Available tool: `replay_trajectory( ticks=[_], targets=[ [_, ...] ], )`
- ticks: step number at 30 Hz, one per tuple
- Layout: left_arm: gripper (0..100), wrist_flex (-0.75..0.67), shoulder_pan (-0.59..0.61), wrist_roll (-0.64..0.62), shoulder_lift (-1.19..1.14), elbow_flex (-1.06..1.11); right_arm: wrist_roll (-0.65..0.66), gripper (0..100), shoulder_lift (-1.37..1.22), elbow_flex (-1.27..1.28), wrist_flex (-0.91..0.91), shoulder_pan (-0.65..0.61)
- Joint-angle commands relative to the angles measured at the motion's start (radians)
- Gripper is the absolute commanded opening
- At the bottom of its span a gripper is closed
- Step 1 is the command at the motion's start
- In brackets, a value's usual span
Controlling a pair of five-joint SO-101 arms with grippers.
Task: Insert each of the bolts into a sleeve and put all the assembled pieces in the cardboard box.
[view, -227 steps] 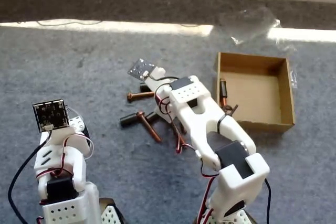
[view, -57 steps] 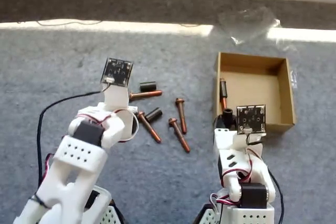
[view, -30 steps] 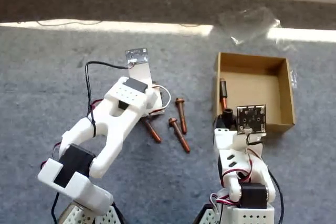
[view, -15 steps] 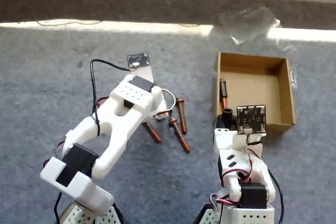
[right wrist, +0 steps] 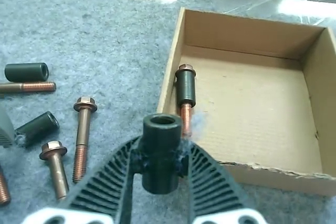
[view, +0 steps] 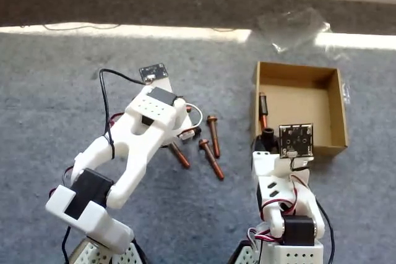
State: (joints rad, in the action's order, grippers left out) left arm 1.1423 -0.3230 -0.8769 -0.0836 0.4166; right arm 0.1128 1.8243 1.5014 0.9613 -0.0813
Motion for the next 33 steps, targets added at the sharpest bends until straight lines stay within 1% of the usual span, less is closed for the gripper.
replay_trajectory(
  ticks=[1,16,24,33],
  targets=[
    [18,0.017,0.016,-0.015,0.010,-0.028,0.000,0.5,0.010,-0.013,-0.033,0.004],
    [18,0.021,0.035,-0.015,0.015,-0.027,0.000,0.5,0.010,-0.013,-0.035,0.004],
    [18,0.071,0.035,-0.015,0.016,-0.050,0.000,0.5,0.010,-0.013,-0.036,0.004],
    [18,0.063,0.054,-0.015,0.005,-0.042,0.000,0.5,0.010,-0.013,-0.036,0.004]
  ],
)
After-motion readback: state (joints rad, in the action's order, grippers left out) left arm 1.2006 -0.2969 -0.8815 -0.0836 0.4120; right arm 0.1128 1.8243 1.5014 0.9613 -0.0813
